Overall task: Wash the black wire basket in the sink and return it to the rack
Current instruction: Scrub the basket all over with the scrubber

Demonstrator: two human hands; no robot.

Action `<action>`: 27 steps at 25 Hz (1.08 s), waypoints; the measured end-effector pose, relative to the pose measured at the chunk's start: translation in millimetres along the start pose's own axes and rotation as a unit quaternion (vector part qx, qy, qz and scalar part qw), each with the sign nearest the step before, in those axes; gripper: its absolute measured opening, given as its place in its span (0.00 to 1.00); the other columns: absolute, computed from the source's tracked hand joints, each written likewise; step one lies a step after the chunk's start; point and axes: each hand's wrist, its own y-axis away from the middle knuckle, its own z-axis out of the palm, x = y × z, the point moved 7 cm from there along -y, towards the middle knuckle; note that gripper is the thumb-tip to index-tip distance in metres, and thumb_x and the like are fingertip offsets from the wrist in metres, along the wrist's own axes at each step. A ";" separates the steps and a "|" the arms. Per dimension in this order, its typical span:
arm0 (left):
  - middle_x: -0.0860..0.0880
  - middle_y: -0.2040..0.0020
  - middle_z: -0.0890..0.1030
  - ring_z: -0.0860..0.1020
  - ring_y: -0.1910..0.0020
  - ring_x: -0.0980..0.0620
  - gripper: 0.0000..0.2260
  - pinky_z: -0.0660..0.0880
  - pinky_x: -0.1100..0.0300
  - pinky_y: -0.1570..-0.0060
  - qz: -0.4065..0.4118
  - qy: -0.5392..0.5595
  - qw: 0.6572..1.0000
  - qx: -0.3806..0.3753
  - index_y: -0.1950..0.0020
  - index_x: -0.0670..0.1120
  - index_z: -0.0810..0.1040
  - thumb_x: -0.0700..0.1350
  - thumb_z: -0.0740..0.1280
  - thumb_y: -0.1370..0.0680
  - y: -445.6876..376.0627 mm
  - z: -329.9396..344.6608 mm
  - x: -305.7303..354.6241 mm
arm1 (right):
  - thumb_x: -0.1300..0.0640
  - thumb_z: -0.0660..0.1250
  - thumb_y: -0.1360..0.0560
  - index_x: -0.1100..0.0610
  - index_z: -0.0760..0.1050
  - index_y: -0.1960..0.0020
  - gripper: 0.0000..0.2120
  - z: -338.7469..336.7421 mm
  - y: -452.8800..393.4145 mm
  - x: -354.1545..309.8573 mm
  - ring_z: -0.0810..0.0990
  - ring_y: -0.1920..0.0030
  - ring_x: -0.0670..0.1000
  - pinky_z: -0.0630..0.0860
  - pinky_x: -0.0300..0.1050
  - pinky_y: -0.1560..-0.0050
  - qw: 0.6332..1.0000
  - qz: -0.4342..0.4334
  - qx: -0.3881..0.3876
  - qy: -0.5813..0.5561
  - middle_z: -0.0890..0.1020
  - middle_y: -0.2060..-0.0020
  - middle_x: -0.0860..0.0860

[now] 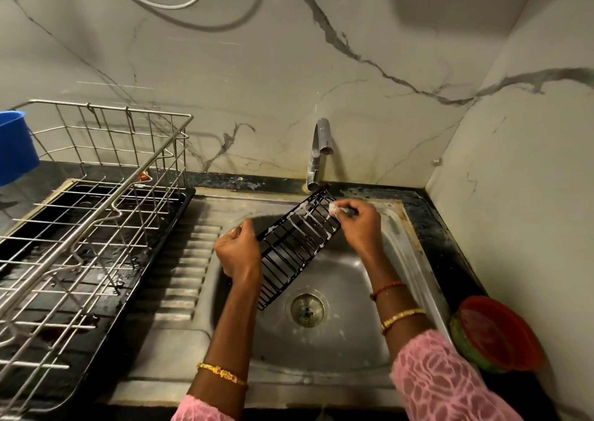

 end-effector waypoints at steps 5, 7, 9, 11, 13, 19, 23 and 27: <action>0.55 0.80 0.68 0.66 0.77 0.56 0.16 0.68 0.61 0.69 0.010 0.012 1.000 -0.013 0.73 0.44 0.69 0.37 0.65 0.25 1.4 6.8 5.2 | 0.67 0.69 0.29 0.64 0.80 0.51 0.07 29.1 -10.4 -38.7 0.77 0.52 0.47 0.74 0.28 0.51 0.995 -0.091 -0.047 -0.010 0.81 0.50 0.54; 0.54 0.79 0.69 0.68 0.75 0.55 0.15 0.69 0.59 0.67 0.007 0.021 1.000 -0.014 0.72 0.44 0.70 0.37 0.65 0.26 -0.6 7.6 4.9 | 0.69 0.68 0.29 0.64 0.80 0.51 0.07 26.7 -3.2 -37.2 0.76 0.53 0.45 0.72 0.23 0.54 0.994 -0.104 -0.039 -0.001 0.79 0.51 0.52; 0.56 0.83 0.68 0.66 0.79 0.59 0.15 0.67 0.61 0.69 0.006 0.019 1.000 -0.006 0.73 0.44 0.69 0.36 0.64 0.26 -0.3 6.2 3.8 | 0.69 0.68 0.29 0.64 0.80 0.51 0.07 16.4 5.9 -23.6 0.77 0.53 0.45 0.74 0.25 0.53 0.994 -0.101 -0.032 0.021 0.80 0.52 0.52; 0.57 0.84 0.67 0.65 0.80 0.60 0.16 0.65 0.62 0.70 0.003 0.012 1.000 0.003 0.73 0.45 0.68 0.36 0.64 0.26 -0.4 3.0 3.1 | 0.69 0.69 0.30 0.63 0.81 0.52 0.08 2.7 16.7 -4.5 0.78 0.55 0.46 0.76 0.30 0.53 0.994 -0.095 -0.028 0.037 0.82 0.53 0.54; 0.57 0.84 0.66 0.65 0.79 0.59 0.17 0.65 0.63 0.72 0.009 0.004 1.000 -0.005 0.73 0.45 0.68 0.36 0.64 0.25 -1.3 2.2 3.9 | 0.69 0.69 0.30 0.62 0.81 0.53 0.08 -5.1 22.3 6.1 0.79 0.55 0.48 0.77 0.34 0.52 0.995 -0.087 -0.031 0.049 0.83 0.53 0.55; 0.54 0.80 0.66 0.62 0.80 0.60 0.17 0.63 0.65 0.76 0.034 0.007 0.999 -0.023 0.73 0.45 0.67 0.34 0.64 0.25 9.9 7.9 11.6 | 0.69 0.68 0.29 0.64 0.80 0.52 0.07 21.6 -1.4 -39.5 0.78 0.54 0.46 0.71 0.22 0.54 0.987 -0.145 -0.058 0.033 0.81 0.52 0.55; 0.50 0.75 0.69 0.67 0.75 0.56 0.14 0.67 0.62 0.72 0.005 0.027 1.000 0.007 0.71 0.43 0.70 0.36 0.64 0.25 3.3 1.6 8.8 | 0.69 0.68 0.29 0.62 0.81 0.53 0.07 10.3 12.0 -22.3 0.79 0.54 0.47 0.72 0.22 0.56 0.989 -0.133 -0.042 0.052 0.82 0.52 0.54; 0.50 0.75 0.68 0.66 0.76 0.58 0.15 0.66 0.67 0.76 0.007 0.018 1.000 0.020 0.72 0.44 0.70 0.36 0.65 0.25 -1.8 -5.3 8.8 | 0.68 0.70 0.30 0.61 0.81 0.53 0.08 -16.6 18.5 11.9 0.81 0.53 0.51 0.77 0.33 0.51 0.997 -0.061 -0.027 0.041 0.83 0.54 0.54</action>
